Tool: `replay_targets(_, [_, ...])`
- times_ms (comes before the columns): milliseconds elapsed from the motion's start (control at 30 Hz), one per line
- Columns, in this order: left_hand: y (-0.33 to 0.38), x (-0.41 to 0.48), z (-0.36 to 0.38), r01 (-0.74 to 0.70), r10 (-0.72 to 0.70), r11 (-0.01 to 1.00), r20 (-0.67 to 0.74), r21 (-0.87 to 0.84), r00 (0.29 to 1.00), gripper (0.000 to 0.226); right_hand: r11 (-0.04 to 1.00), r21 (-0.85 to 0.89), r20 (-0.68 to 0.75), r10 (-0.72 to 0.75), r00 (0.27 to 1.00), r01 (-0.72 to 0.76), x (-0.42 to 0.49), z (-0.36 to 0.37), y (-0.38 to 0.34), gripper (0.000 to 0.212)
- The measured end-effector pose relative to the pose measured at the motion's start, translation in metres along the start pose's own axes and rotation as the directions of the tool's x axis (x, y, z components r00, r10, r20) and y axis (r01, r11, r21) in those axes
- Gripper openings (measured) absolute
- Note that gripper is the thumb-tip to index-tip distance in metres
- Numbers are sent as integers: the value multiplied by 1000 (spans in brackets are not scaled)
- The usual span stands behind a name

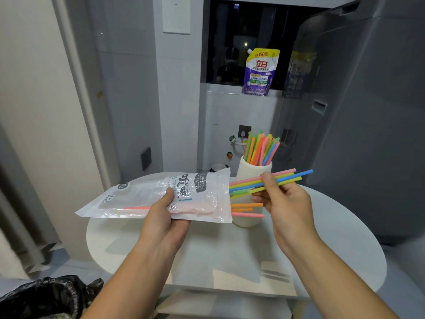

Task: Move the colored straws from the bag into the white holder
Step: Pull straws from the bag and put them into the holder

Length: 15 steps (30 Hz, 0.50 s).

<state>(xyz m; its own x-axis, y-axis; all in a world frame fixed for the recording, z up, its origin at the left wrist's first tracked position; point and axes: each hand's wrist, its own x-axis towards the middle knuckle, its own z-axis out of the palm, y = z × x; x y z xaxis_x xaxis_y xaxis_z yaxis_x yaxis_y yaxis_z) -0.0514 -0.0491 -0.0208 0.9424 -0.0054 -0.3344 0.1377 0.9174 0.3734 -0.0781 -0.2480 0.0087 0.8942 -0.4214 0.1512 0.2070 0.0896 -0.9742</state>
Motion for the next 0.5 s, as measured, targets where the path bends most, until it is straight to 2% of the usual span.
replay_targets(167, [4,-1,0,-10,9,1000,-7,-23,1000,16,994,111,-9,-5,1000,6,7,-9,-8,23])
replay_targets(367, [6,2,0,-25,24,999,-20,-36,999,17,990,142,-39,-12,999,18,14,-22,-14,23])
replay_targets(500, [8,4,-2,-39,39,999,-19,-35,999,17,988,130,-79,-71,994,81,20,-32,-24,21])
